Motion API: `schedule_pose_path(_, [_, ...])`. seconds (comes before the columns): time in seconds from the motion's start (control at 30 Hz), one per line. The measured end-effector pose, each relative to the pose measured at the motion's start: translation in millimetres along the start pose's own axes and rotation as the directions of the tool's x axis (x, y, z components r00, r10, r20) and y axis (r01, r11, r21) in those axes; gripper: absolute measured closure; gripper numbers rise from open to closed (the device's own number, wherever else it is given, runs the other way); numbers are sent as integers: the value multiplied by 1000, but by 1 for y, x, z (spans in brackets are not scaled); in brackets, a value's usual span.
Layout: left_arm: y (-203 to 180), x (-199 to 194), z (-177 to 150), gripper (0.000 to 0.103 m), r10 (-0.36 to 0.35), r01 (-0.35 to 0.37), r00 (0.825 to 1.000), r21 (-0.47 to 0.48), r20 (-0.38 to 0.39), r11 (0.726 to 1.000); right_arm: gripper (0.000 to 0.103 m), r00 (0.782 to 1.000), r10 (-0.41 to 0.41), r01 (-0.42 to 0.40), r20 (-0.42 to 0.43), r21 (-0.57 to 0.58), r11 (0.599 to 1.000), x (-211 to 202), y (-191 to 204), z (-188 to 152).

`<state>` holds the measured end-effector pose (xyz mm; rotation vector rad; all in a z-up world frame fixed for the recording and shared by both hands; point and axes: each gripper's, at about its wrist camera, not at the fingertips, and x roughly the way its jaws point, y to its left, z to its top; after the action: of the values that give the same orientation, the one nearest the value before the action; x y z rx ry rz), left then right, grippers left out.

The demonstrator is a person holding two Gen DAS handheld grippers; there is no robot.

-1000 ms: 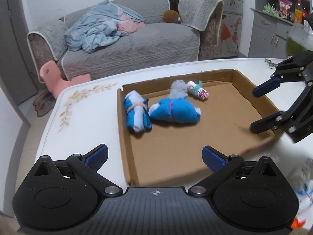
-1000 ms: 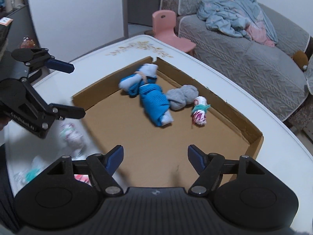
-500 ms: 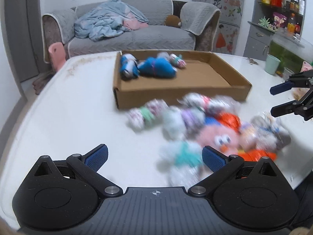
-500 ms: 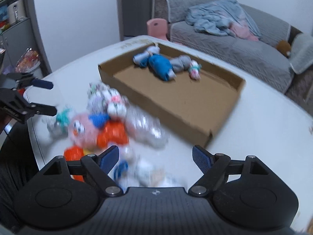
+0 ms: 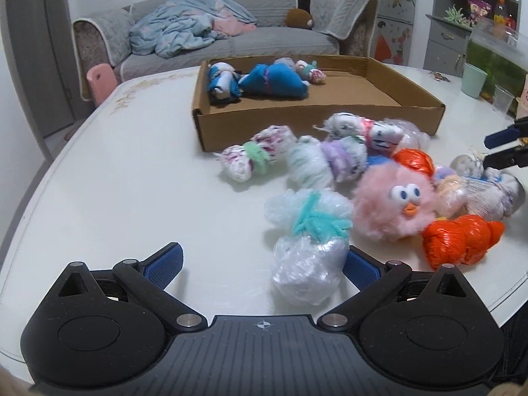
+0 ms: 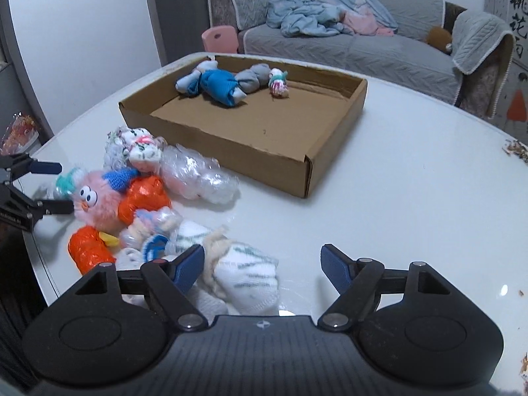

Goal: Organize objects
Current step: 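Grasp the plastic-wrapped teal-tied bundle with left tool while right tool grasps white striped sock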

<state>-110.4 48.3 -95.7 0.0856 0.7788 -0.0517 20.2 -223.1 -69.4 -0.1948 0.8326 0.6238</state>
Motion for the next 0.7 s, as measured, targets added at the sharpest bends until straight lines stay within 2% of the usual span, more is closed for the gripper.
schedule_pose_path(0.07, [3,0,0,1,-5,5,1000,-3,2,1000,32,1000,20,-21,-11,-25,999,1,1,-2])
schedule_pose_path(0.2, [-3,2,6,2,-28,27,1000,44,14,999,37,998,53,-57,-29,-159,986,2,13,1])
schedule_pose_path(0.23, [-6,3,7,4,-38,37,999,60,16,998,43,997,70,-77,-42,-183,980,3,13,3])
schedule_pose_path(0.27, [-9,5,8,7,-47,46,999,74,13,996,49,995,87,-96,-56,-200,975,5,14,4])
schedule_pose_path(0.33, [-13,9,10,13,-65,64,998,94,3,993,55,990,104,-124,-93,-249,961,10,18,6])
schedule_pose_path(0.53, [-12,15,11,30,-111,111,994,71,-12,991,58,982,112,-152,-151,-287,946,23,18,5])
schedule_pose_path(0.6, [-15,13,11,44,-120,120,993,82,-5,989,57,981,128,-165,-145,-278,946,24,15,6])
schedule_pose_path(0.63, [-15,12,11,55,-130,130,991,83,-2,988,59,981,135,-170,-140,-275,946,24,15,5])
schedule_pose_path(0.7, [-17,10,12,55,-125,125,992,88,-8,988,61,981,140,-172,-131,-272,947,23,14,4])
